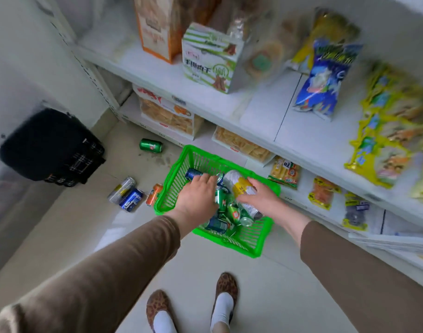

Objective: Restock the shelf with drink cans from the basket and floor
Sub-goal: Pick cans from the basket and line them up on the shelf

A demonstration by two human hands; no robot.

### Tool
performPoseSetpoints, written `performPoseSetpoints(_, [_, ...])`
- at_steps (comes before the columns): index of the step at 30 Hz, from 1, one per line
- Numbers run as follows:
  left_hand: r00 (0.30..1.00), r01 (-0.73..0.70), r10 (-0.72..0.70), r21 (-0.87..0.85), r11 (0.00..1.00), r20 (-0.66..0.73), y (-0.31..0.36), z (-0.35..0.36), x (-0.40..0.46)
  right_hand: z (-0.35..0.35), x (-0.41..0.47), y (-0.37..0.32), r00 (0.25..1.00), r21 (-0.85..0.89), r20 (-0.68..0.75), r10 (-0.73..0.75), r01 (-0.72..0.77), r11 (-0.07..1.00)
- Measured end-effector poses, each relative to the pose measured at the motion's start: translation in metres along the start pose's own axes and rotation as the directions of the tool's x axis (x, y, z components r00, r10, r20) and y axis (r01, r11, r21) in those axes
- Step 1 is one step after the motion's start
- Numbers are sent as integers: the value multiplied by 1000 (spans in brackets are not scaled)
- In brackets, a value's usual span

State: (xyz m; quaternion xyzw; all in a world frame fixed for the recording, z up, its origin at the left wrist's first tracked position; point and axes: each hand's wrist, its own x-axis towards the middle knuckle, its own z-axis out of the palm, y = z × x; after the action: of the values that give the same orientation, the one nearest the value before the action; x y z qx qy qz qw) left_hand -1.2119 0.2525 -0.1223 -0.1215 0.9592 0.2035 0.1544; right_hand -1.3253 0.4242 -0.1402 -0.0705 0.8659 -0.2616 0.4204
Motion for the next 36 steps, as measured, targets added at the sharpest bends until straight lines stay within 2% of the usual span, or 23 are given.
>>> performPoseSetpoints(4, [993,-54,53,-11,998,-109,20,-120,-37,-71,-91,-92,995,24,22,-97,96,995])
performPoseSetpoints(7, [971,-118,113,-12,993,-211,31,-203,-62,-115,-157,-157,982,-3,-61,-178,178,984])
performPoseSetpoints(9, [950,-151,147,6,988,-274,38,-250,-74,-141,-195,-194,957,-90,-154,-245,233,968])
performPoseSetpoints(13, [904,-201,205,51,978,-375,52,-331,-97,-179,-253,-252,845,-202,-337,-416,367,908])
performPoseSetpoints(15, [884,-221,227,64,973,-409,58,-365,-104,-193,-270,-274,778,-181,-418,-469,434,882])
performPoseSetpoints(18, [839,-243,260,98,965,-478,63,-407,-107,-210,-291,-306,672,-115,-576,-465,497,860])
performPoseSetpoints(20, [823,-247,270,113,962,-500,63,-430,-103,-219,-298,-327,611,-81,-644,-461,544,835])
performPoseSetpoints(25, [800,-235,284,161,959,-529,61,-472,-70,-245,-279,-372,573,15,-696,-434,615,788])
performPoseSetpoints(36, [852,-141,158,71,987,-498,46,-524,37,-316,-172,-442,590,-55,-620,-517,624,779])
